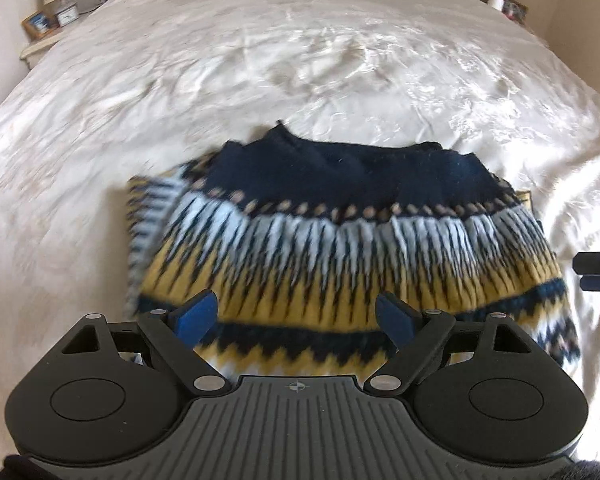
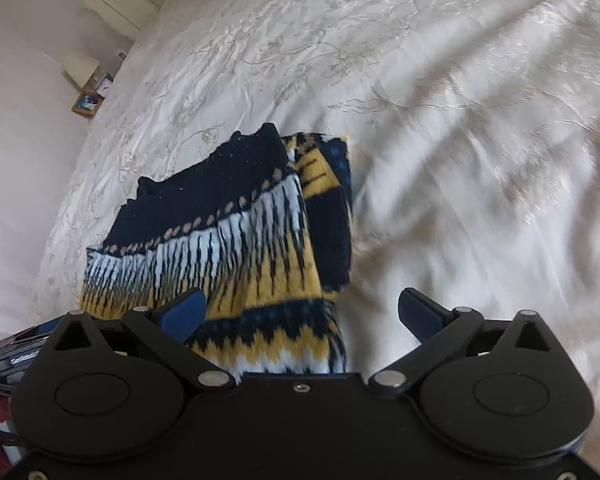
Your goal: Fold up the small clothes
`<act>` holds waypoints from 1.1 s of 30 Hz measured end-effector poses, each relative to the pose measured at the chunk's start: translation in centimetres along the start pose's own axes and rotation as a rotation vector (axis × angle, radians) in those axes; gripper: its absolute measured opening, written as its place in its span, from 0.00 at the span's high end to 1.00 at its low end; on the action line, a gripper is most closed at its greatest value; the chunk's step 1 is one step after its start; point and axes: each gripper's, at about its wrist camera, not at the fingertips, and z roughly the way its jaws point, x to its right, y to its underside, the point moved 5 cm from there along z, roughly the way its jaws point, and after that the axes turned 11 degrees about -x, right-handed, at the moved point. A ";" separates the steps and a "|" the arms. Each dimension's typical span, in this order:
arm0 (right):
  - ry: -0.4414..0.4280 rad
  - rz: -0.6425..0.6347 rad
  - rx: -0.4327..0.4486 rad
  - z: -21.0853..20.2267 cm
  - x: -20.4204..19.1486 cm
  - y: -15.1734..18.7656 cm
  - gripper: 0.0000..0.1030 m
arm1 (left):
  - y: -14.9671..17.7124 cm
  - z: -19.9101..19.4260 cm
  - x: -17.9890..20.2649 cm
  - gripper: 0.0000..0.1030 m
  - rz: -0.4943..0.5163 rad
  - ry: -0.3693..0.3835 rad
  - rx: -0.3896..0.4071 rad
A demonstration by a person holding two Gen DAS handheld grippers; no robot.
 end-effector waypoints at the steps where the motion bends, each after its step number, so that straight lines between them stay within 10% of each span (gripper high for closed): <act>1: -0.009 -0.001 -0.011 0.4 0.0 -0.4 0.01 | -0.6 0.7 0.2 0.16 0.005 -0.011 -0.011; 15: -0.126 -0.009 -0.167 6.3 -0.2 -3.3 0.00 | -3.1 8.7 0.1 0.01 -0.020 -0.051 -0.203; 29: -0.286 0.039 -0.194 5.6 0.8 -2.9 0.01 | -4.6 5.2 3.0 0.03 0.043 -0.009 -0.091; 33: -0.266 0.054 -0.210 5.9 0.3 -2.5 0.46 | -4.7 8.6 4.2 0.01 0.106 -0.048 -0.157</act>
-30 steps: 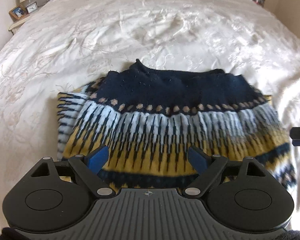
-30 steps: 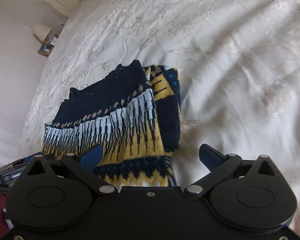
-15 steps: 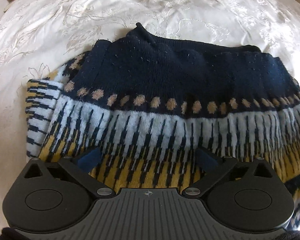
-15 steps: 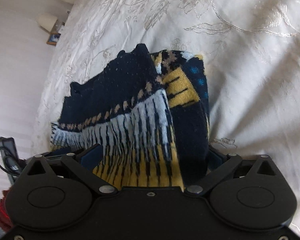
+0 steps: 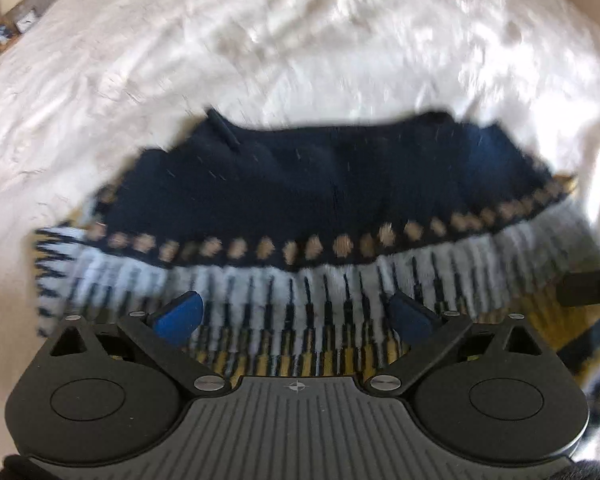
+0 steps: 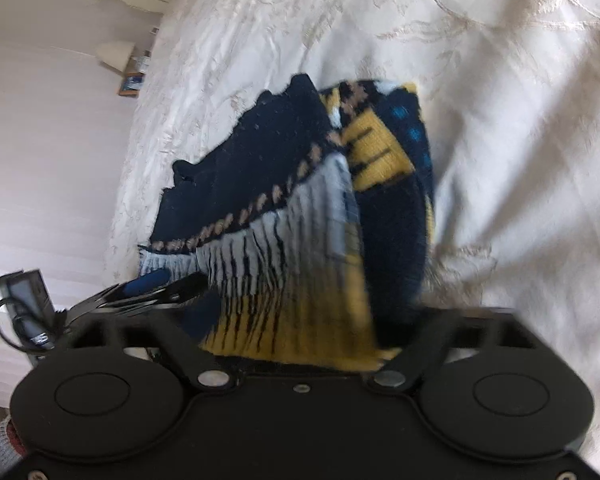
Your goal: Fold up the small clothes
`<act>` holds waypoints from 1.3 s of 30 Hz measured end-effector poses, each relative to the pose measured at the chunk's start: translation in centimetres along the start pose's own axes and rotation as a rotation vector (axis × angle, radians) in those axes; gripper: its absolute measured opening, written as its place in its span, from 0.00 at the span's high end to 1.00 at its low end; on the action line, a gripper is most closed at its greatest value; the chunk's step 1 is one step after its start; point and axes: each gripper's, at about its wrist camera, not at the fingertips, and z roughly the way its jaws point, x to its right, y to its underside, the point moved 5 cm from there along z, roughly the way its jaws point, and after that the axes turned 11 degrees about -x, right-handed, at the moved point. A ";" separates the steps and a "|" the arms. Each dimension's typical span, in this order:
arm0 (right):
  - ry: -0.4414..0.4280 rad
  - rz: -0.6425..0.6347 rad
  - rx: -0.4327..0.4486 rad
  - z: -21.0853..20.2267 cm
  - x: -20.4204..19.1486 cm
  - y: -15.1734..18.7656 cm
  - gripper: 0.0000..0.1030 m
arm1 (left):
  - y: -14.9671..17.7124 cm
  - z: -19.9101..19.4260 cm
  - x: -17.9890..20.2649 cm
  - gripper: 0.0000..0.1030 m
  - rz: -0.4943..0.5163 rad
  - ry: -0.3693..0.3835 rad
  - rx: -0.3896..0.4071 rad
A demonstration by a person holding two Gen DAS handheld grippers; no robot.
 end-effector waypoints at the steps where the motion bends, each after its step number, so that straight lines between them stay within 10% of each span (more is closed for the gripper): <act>1: 0.039 0.011 -0.009 0.0 0.1 0.1 0.62 | -0.1 1.0 0.1 0.00 0.003 0.007 -0.027; 9: 0.124 -0.045 0.044 -2.1 -4.4 0.5 0.65 | 0.6 -3.6 -2.8 0.02 -0.039 0.050 0.090; 20: 0.220 -0.191 0.045 -1.0 -16.3 0.2 0.66 | 10.1 -9.2 -10.5 0.02 -0.242 0.095 0.156; 39: 0.417 -0.313 -0.068 18.2 -27.5 1.2 0.59 | 16.5 -8.1 -21.6 0.02 -0.360 0.118 0.105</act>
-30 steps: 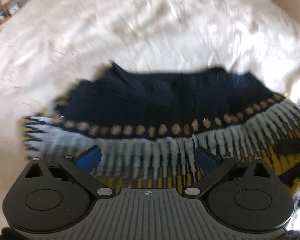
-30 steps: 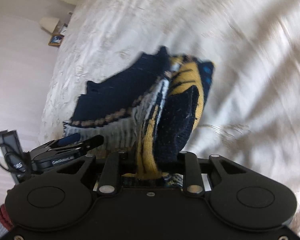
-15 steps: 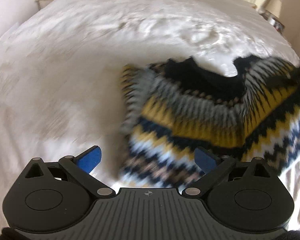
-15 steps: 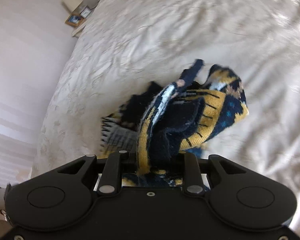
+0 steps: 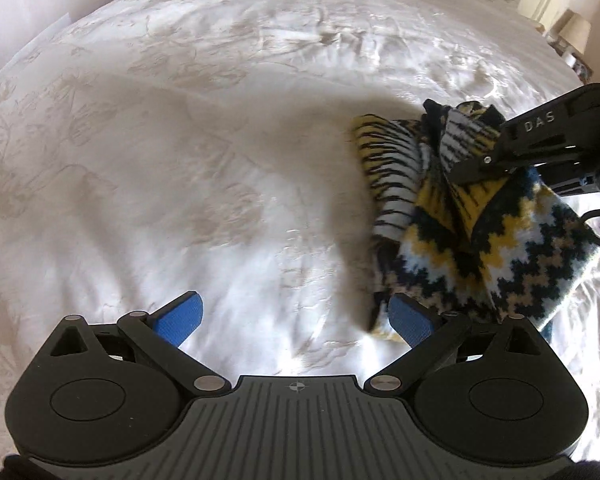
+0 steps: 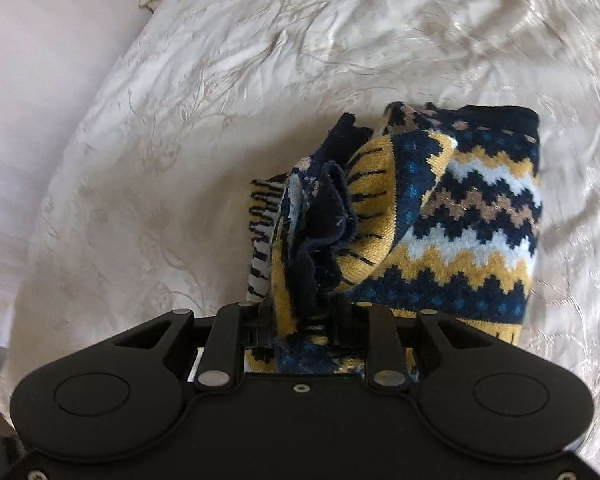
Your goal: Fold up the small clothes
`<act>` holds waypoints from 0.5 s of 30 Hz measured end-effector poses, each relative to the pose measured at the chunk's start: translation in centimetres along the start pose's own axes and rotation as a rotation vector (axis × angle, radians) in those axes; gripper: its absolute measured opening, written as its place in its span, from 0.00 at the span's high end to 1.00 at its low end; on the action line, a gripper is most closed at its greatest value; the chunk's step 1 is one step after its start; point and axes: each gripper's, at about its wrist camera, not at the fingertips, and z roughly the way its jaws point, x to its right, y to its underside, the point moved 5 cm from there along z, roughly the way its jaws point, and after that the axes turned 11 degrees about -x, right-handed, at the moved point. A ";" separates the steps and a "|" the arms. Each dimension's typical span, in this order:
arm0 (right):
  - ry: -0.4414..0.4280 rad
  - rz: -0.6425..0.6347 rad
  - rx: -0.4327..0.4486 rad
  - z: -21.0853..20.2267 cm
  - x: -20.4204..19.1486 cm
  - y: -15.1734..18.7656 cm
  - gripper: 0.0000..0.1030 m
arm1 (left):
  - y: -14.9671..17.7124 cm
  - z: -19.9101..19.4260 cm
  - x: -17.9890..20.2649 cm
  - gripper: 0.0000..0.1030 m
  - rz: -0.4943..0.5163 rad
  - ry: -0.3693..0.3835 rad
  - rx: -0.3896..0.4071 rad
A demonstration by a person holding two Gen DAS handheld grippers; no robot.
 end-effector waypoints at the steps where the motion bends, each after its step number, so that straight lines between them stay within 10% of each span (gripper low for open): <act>1: -0.001 -0.017 -0.010 0.3 -0.4 0.1 0.49 | 0.1 0.0 -0.2 0.02 0.001 0.002 -0.003; 9: -0.212 -0.114 0.102 -3.3 -2.0 1.0 0.36 | -0.2 -0.9 0.5 0.02 0.037 0.039 0.014; 15: -0.140 0.024 0.204 -6.6 4.2 1.1 0.35 | -2.7 -3.0 3.8 0.02 0.120 0.079 0.102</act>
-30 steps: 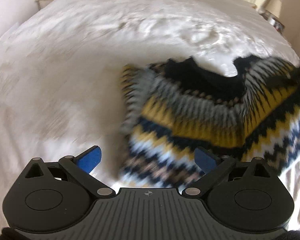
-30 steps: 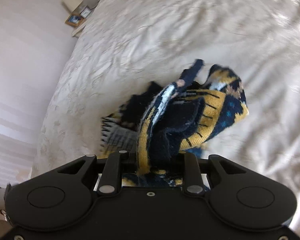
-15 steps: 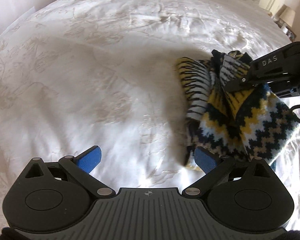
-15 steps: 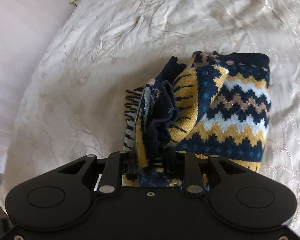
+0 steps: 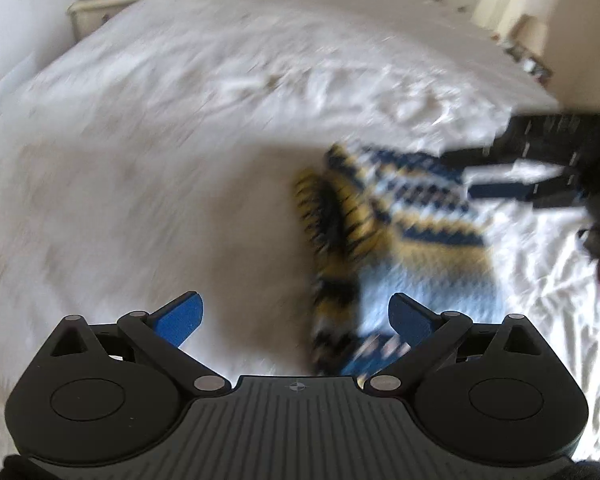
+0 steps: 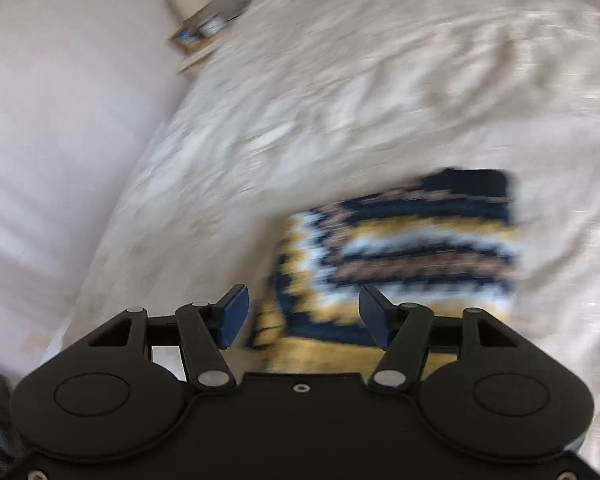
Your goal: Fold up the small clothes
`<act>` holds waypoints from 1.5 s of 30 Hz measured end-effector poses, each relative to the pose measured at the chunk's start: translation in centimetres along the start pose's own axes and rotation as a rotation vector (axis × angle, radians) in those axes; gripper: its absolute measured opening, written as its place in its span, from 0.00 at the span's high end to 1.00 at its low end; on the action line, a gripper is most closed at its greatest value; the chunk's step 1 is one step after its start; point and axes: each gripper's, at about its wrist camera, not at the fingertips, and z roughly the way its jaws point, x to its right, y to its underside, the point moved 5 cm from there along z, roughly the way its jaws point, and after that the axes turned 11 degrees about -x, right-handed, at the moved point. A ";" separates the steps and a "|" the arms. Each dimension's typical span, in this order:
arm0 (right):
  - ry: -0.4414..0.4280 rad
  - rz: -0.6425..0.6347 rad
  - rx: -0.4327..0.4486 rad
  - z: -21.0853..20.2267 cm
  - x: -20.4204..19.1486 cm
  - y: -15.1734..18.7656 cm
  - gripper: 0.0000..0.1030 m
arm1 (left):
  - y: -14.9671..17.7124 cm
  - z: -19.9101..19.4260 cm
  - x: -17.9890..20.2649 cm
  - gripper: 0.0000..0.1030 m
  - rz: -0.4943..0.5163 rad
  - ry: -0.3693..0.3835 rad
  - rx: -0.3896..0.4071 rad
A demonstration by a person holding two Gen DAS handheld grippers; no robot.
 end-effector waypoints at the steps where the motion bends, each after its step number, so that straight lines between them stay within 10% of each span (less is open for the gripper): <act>1: 0.019 0.026 0.006 -0.3 1.2 0.0 0.35 | -0.7 -0.1 0.8 0.02 0.019 0.011 0.013; 8: 0.112 0.141 0.015 -1.6 6.5 1.0 0.35 | -4.8 3.5 5.7 0.02 0.160 0.005 0.045; 15: 0.111 0.159 -0.010 -1.8 8.1 2.1 0.35 | -5.9 9.4 3.5 0.01 0.204 -0.164 -0.038; 30: 0.020 0.071 -0.034 2.0 9.2 -0.9 0.02 | -2.0 5.9 -1.8 0.01 -0.142 0.203 -0.050; 45: -0.088 0.112 -0.113 8.9 10.6 -3.8 0.00 | -1.4 13.0 1.0 0.01 -0.126 0.350 -0.203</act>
